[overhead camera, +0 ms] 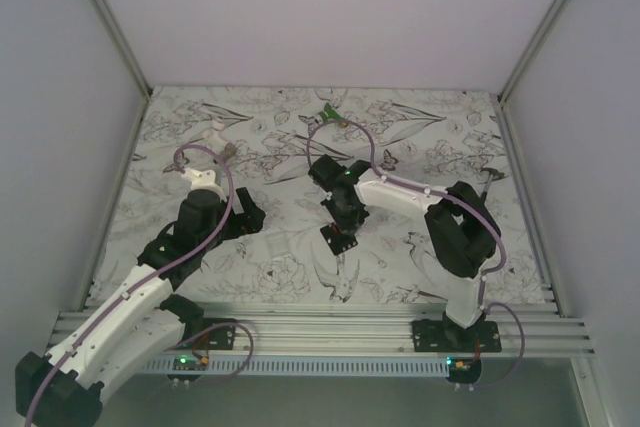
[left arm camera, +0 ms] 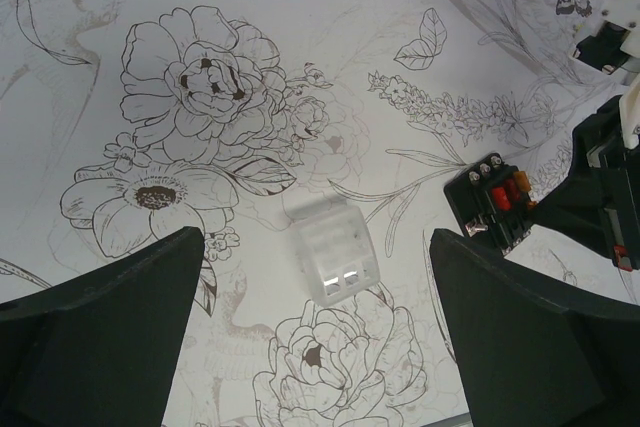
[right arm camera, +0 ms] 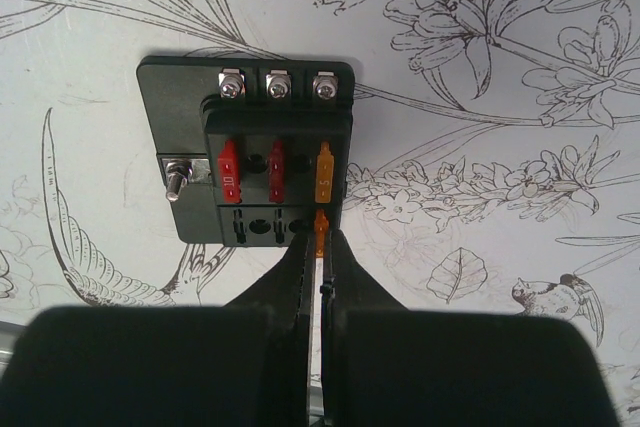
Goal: Snap on the fuse box
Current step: Install the fuse at the fuse box base.
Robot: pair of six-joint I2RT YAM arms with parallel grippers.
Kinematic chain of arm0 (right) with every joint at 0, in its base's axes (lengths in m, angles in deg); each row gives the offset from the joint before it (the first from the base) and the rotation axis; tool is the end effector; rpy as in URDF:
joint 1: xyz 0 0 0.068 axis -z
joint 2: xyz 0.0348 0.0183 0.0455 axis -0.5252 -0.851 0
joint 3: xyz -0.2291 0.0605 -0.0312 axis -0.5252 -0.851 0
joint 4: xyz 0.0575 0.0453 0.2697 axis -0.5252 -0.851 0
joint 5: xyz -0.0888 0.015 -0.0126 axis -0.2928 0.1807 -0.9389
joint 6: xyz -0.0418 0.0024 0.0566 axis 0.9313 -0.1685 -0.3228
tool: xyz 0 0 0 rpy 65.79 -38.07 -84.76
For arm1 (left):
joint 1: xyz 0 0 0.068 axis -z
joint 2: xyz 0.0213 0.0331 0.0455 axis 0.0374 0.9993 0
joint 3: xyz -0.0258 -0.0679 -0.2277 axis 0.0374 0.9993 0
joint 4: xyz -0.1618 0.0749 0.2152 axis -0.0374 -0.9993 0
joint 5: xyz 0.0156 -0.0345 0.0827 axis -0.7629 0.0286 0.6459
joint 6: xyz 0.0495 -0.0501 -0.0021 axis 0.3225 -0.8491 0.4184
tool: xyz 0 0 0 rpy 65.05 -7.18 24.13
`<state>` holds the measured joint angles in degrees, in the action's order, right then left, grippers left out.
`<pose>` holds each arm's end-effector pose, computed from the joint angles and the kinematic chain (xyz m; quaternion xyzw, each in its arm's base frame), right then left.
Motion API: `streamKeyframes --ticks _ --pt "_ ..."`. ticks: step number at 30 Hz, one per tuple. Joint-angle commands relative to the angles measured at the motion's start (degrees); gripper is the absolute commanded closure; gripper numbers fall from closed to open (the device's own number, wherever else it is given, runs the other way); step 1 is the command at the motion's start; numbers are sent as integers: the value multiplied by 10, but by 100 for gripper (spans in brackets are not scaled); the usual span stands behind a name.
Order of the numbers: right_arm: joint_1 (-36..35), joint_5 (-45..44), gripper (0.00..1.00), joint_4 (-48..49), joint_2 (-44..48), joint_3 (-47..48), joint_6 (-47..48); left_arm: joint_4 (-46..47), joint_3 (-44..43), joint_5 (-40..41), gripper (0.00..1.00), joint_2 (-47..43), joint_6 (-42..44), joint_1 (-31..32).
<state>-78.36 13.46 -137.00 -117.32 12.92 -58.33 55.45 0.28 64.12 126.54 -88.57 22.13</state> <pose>0.2594 0.2650 0.1081 -0.2574 0.9617 -0.0117 0.0936 0.2252 -0.0935 0.2221 -0.1154 0.8181 -0.2327 0.5130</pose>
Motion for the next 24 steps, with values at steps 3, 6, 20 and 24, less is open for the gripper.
streamKeyframes --ticks 3,6,20,24 --pt "3 18 100 24 -110 -49 3 -13 -11 0 0 -1 -2 -3" --pt "4 9 100 26 -110 -78 -7 -13 -11 0 0 -3 -1 -3" --pt "1 22 100 76 -49 -205 -50 -13 -10 -2 0 -7 -4 -4" --pt "-10 3 100 65 -12 -160 -48 -13 -10 -4 0 -7 -5 -4"
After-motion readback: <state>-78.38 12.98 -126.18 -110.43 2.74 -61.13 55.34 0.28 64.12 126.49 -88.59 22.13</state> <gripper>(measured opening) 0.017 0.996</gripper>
